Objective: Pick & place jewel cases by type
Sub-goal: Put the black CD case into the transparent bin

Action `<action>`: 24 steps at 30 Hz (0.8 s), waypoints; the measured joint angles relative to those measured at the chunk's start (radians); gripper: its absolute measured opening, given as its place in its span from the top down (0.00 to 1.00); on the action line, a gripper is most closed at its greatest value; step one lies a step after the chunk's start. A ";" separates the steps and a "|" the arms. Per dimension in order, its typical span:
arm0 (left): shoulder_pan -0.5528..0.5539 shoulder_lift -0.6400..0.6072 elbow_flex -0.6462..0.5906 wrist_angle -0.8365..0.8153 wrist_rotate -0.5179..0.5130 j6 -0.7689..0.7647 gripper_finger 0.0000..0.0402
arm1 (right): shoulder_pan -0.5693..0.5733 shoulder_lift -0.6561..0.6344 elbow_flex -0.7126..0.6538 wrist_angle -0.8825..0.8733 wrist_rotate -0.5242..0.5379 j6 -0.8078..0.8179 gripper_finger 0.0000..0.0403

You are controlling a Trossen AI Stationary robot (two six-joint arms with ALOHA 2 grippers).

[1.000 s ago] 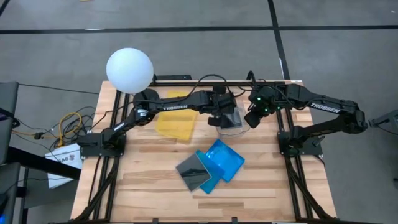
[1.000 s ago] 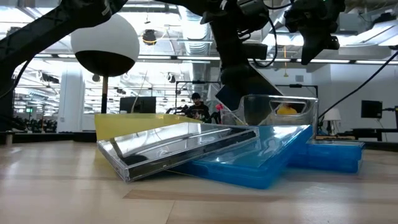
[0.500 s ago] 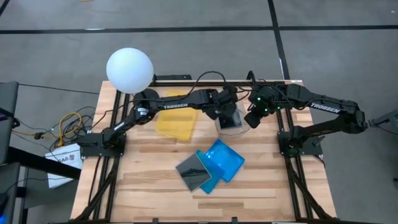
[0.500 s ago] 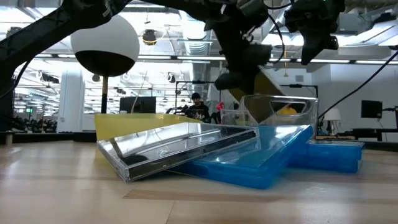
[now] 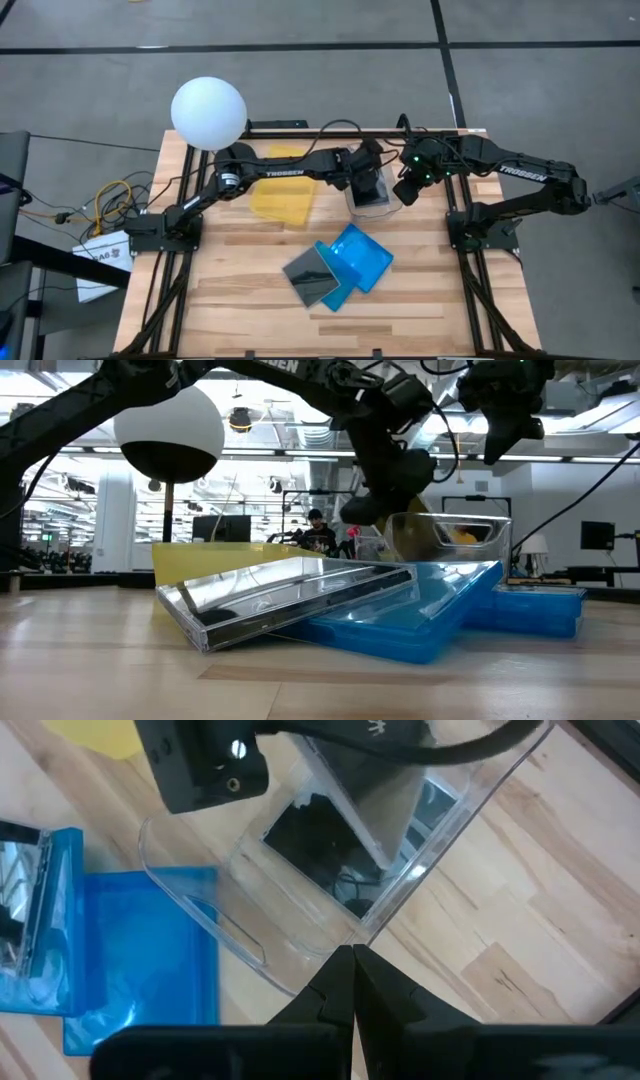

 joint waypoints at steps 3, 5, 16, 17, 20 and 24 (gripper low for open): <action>-0.002 0.000 0.001 0.008 0.026 -0.009 0.74 | 0.000 0.000 0.000 0.000 0.000 0.000 1.00; -0.003 0.000 0.001 0.005 0.047 -0.011 0.69 | 0.000 0.000 0.000 0.000 0.000 0.000 1.00; -0.006 0.000 0.001 0.006 0.015 -0.013 0.52 | 0.000 0.000 0.000 -0.010 0.000 -0.017 1.00; -0.007 0.000 0.001 0.006 -0.002 -0.014 0.52 | 0.000 0.000 0.000 -0.011 0.000 -0.021 1.00; -0.011 0.000 0.001 -0.001 -0.034 -0.031 0.52 | 0.000 0.000 0.000 -0.011 0.000 -0.024 1.00; -0.025 -0.008 0.001 -0.053 -0.059 -0.089 0.52 | 0.000 0.000 0.000 -0.020 0.000 -0.026 1.00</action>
